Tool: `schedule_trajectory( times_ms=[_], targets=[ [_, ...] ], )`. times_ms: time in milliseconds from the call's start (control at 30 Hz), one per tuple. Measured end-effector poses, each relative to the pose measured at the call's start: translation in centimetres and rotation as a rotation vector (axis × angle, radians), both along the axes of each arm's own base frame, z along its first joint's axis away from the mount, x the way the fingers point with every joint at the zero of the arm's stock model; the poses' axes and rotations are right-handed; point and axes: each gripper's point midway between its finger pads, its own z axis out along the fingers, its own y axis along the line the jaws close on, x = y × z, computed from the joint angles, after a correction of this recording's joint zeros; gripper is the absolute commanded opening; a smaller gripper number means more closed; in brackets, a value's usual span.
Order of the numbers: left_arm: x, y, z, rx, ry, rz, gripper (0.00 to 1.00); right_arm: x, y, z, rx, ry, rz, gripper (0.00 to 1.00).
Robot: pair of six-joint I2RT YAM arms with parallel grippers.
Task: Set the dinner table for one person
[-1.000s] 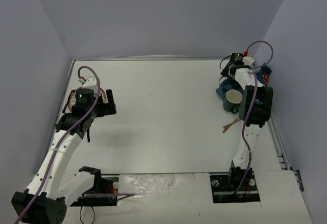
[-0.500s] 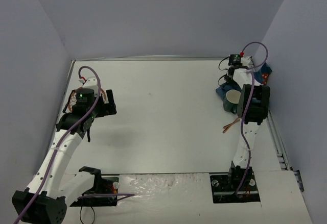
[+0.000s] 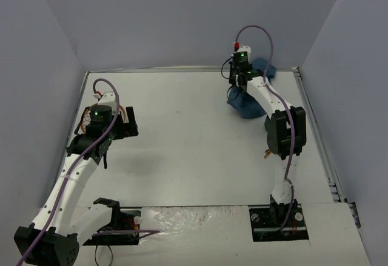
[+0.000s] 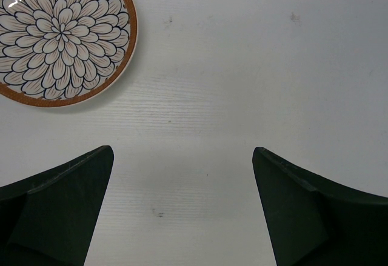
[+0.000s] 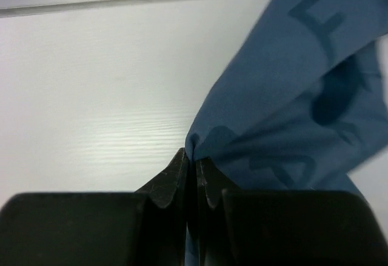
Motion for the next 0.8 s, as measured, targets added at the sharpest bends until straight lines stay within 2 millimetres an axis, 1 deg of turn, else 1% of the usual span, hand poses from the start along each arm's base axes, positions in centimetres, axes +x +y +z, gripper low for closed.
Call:
schedule_trajectory(
  times_ms=[33, 100, 167, 200, 267, 333, 367, 400, 500, 533, 600, 633, 700, 733, 767, 800],
  targets=[
    [0.0, 0.0, 0.0, 0.0, 0.0, 0.001, 0.97, -0.8, 2.8, 1.4, 0.004, -0.027, 0.06, 0.0],
    [0.0, 0.1, 0.0, -0.001, 0.0, 0.004, 0.97, -2.9, 7.9, 3.6, 0.012, -0.068, 0.174, 0.0],
    [0.0, 0.2, 0.0, -0.001, 0.0, 0.009, 0.97, -5.7, 11.5, 4.5, 0.009, -0.083, 0.268, 0.0],
    [0.0, 0.2, 0.0, -0.001, -0.001, 0.011, 0.97, -7.5, 13.1, 4.5, 0.005, -0.077, 0.315, 0.0],
    [0.0, 0.3, 0.0, -0.002, -0.001, 0.016, 0.97, -10.7, 15.3, 3.5, -0.016, -0.047, 0.396, 0.01],
    [0.0, 0.4, 0.1, -0.003, -0.002, 0.026, 0.97, -14.0, 17.0, 1.6, -0.038, -0.01, 0.47, 0.06],
    [0.0, 0.4, 0.1, -0.004, -0.001, 0.032, 0.97, -15.8, 17.5, 0.2, -0.053, 0.02, 0.503, 0.06],
    [0.0, 0.5, 0.0, -0.004, 0.001, 0.036, 0.97, -17.9, 17.6, -1.6, -0.074, 0.064, 0.534, 0.08],
    [-0.2, 0.7, -0.1, -0.008, 0.008, 0.058, 0.97, -24.4, 17.4, -6.9, -0.145, 0.205, 0.625, 0.18],
    [-0.2, 0.8, -0.2, -0.011, 0.01, 0.068, 0.97, -26.4, 17.1, -8.4, -0.169, 0.248, 0.651, 0.24],
    [-0.3, 0.9, -0.3, -0.023, 0.016, 0.092, 0.97, -29.6, 16.6, -10.5, -0.193, 0.31, 0.696, 0.37],
    [-0.3, 1.0, -0.4, -0.029, 0.02, 0.103, 0.97, -31.1, 16.2, -11.5, -0.206, 0.344, 0.717, 0.41],
    [-0.6, 1.0, -1.0, -0.051, 0.028, 0.13, 0.97, -33.1, 15.9, -12.1, -0.191, 0.382, 0.745, 0.5],
    [-0.9, 1.0, -1.5, -0.062, 0.039, 0.144, 0.97, -33.8, 15.7, -11.9, -0.175, 0.392, 0.756, 0.56],
    [-1.2, 1.1, -2.1, -0.075, 0.053, 0.161, 0.97, -34.2, 15.8, -11.3, -0.156, 0.388, 0.765, 0.62],
    [-1.6, 1.1, -2.8, -0.087, 0.068, 0.178, 0.97, -34.4, 15.9, -10.5, -0.136, 0.375, 0.772, 0.67]
  ],
)
